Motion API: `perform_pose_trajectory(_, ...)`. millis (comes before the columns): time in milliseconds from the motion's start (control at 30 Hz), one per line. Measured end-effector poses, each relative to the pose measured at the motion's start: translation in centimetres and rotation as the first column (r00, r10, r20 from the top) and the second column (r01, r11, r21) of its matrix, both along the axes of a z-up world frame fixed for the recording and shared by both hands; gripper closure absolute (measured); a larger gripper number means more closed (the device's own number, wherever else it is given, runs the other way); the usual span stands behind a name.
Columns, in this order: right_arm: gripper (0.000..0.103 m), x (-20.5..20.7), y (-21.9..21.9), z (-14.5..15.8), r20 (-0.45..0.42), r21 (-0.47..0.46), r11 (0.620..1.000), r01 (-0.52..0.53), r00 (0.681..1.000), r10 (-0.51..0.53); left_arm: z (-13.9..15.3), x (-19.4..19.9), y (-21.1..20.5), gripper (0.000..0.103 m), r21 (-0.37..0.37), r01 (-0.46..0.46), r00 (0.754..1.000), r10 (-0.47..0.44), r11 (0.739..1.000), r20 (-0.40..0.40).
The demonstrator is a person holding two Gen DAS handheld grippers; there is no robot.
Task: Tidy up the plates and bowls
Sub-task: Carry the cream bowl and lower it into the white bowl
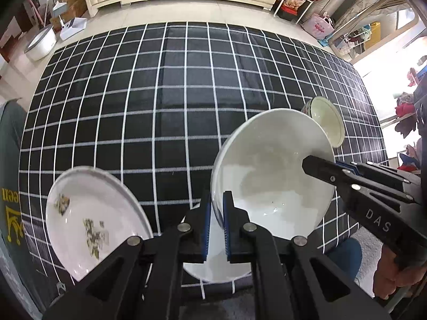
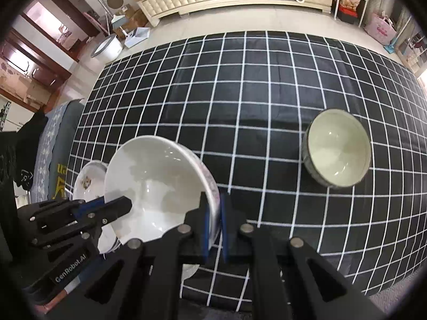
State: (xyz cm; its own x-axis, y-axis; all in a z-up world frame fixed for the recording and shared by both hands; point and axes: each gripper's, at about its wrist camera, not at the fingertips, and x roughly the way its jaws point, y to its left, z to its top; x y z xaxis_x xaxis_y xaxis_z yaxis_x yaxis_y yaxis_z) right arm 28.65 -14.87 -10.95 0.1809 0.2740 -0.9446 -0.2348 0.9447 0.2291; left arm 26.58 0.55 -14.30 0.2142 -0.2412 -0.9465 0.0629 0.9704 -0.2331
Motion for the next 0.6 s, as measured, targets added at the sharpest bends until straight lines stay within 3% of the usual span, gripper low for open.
perform_pose_trajectory(600, 0.093, -4.0, 3.1, -2.7, -0.05, -0.024, 0.999, -0.04, 0.998, 0.039, -1.4, -5.2, 3.2, 0.096, 0.018, -0.04, 0.999, 0.041, 0.999, -0.033)
